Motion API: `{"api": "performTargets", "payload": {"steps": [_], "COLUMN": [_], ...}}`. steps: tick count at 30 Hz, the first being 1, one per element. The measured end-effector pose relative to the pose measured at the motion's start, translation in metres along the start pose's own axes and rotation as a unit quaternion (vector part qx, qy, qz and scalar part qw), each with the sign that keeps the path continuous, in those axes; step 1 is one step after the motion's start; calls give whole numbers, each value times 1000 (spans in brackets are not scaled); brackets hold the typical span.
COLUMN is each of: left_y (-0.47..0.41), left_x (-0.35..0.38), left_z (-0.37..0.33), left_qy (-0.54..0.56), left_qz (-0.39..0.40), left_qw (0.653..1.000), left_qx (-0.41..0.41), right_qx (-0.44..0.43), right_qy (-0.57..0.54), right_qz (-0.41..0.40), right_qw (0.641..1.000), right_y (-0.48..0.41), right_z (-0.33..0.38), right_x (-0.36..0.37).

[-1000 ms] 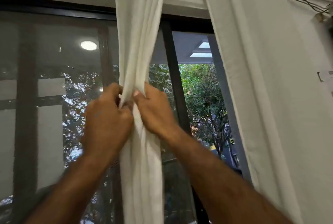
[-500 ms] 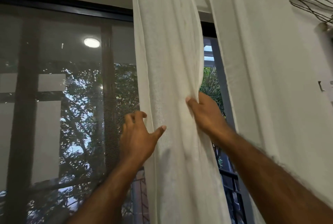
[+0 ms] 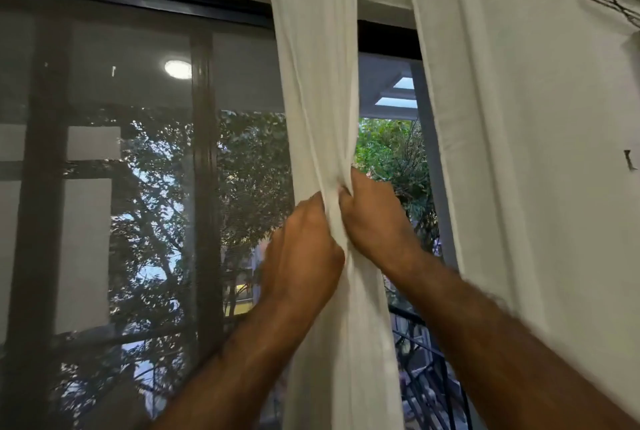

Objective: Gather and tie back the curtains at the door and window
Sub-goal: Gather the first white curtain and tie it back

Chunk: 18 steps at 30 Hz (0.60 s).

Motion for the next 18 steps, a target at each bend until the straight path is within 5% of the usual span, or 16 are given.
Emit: {"api": "performTargets", "payload": {"steps": [5, 9, 12, 18], "left_y": [7, 34, 48, 56], "left_x": [0, 16, 25, 27], "left_z": [14, 35, 44, 70], "left_qy": [53, 170, 153, 92], "left_qz": [56, 168, 200, 158], "left_qw": [995, 964, 962, 969], "left_qx": [-68, -114, -106, -165], "right_qx": [10, 32, 31, 88], "right_qy": [-98, -248, -292, -464], "right_qz": [14, 90, 141, 262], "right_qw": [995, 964, 945, 842], "right_y": [15, 47, 65, 97], "right_z": [12, 6, 0, -25], "right_x": [10, 26, 46, 77]}}
Point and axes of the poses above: each hand's wrist, its own y-axis away from the middle knuckle, its own x-axis out of the palm, z = x × y, the point moved 9 cm from there along -y, towards the middle knuckle, and after that the axes turned 5 degrees about y, right-handed, at the moved point
